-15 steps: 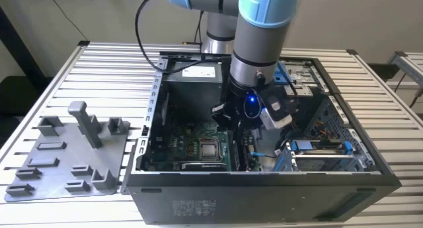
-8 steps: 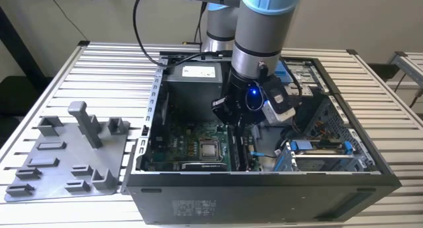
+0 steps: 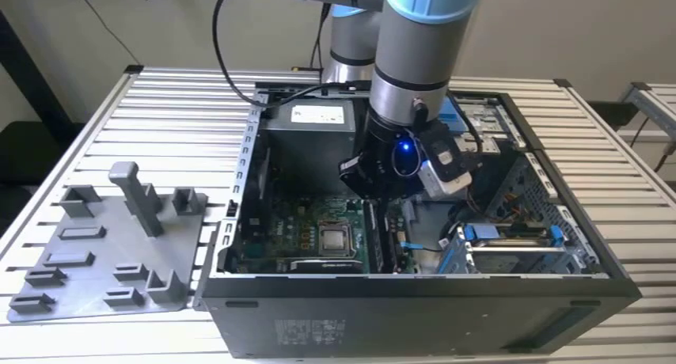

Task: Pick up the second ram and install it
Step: 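Insert the second ram into the second slot, then press down the second ram until it locks into place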

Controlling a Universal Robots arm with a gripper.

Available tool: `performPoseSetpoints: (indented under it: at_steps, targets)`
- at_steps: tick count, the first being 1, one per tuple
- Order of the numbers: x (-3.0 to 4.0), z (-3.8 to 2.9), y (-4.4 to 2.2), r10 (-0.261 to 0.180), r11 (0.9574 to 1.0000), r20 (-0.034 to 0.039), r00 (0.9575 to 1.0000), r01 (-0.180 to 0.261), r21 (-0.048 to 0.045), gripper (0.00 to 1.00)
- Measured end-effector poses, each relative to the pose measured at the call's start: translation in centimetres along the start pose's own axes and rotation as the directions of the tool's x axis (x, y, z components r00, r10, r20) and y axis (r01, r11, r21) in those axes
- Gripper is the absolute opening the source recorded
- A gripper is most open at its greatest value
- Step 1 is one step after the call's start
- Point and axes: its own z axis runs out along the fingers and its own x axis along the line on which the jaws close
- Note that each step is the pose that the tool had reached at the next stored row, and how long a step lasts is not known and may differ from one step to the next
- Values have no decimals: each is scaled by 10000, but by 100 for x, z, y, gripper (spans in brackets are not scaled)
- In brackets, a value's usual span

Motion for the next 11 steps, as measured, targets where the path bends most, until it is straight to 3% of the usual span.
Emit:
performPoseSetpoints:
  at_steps: [11]
  targets:
    - [9, 0, 0, 0, 10000, 1, 10000, 0, 0, 11]
